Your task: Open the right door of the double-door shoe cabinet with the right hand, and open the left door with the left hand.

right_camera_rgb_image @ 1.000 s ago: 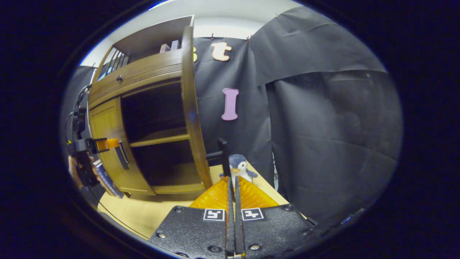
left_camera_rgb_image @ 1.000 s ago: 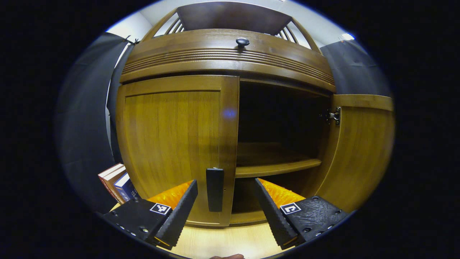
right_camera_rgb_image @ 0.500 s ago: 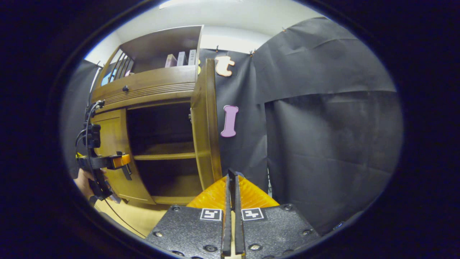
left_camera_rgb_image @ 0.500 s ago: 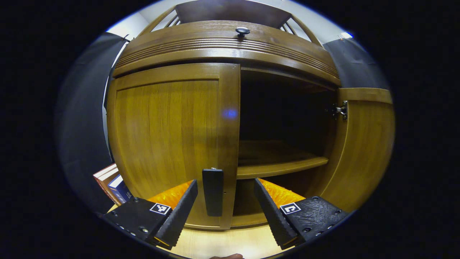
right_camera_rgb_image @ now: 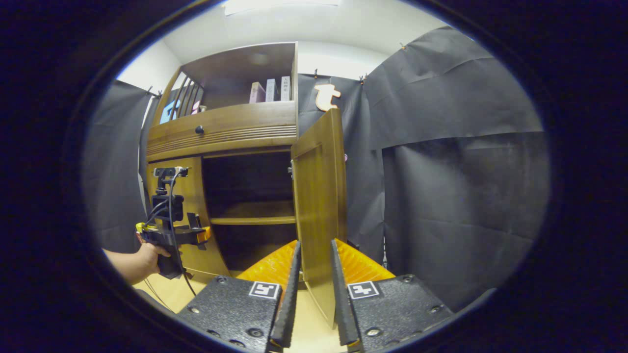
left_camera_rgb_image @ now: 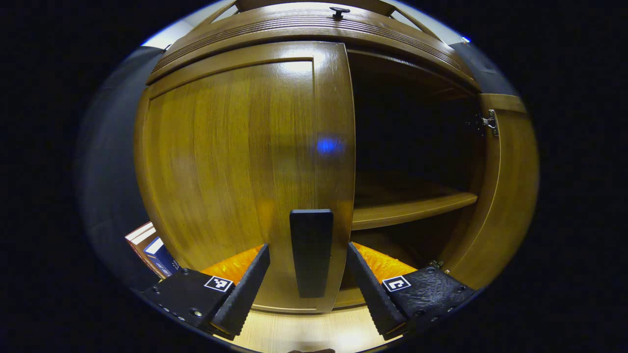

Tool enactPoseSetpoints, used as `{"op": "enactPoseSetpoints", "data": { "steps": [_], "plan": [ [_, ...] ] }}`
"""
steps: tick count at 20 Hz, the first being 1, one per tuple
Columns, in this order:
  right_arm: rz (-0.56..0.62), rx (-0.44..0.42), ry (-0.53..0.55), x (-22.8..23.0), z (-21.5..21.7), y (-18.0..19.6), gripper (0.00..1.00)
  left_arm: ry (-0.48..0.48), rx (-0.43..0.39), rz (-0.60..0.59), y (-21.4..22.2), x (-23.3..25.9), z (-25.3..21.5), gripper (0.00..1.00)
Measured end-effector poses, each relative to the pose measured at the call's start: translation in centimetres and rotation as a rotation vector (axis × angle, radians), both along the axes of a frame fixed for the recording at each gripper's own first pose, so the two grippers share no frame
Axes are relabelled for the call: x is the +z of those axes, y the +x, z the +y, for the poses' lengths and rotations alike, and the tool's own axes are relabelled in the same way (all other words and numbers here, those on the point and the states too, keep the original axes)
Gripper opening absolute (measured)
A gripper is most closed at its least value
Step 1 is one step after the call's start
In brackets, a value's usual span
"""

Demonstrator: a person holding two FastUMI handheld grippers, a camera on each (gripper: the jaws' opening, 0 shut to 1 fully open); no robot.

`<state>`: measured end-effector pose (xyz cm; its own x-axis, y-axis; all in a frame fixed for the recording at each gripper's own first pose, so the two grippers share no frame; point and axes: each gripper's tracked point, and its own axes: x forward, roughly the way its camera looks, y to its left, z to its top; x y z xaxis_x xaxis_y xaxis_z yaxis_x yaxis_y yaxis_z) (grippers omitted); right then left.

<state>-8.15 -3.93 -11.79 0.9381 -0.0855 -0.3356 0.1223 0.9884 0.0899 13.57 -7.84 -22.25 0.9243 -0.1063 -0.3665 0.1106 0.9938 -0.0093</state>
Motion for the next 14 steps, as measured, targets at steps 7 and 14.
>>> {"op": "enactPoseSetpoints", "data": {
  "steps": [7,14],
  "plan": [
    [0.008,0.029,-0.018,-0.2,1.7,0.8,0.60,0.006,-0.021,-0.036,0.9,-0.7,0.0,0.95],
    [0.007,0.066,-0.025,-0.4,2.5,1.2,0.68,0.039,-0.086,-0.065,0.6,-0.9,-1.1,0.57]
  ]
}}
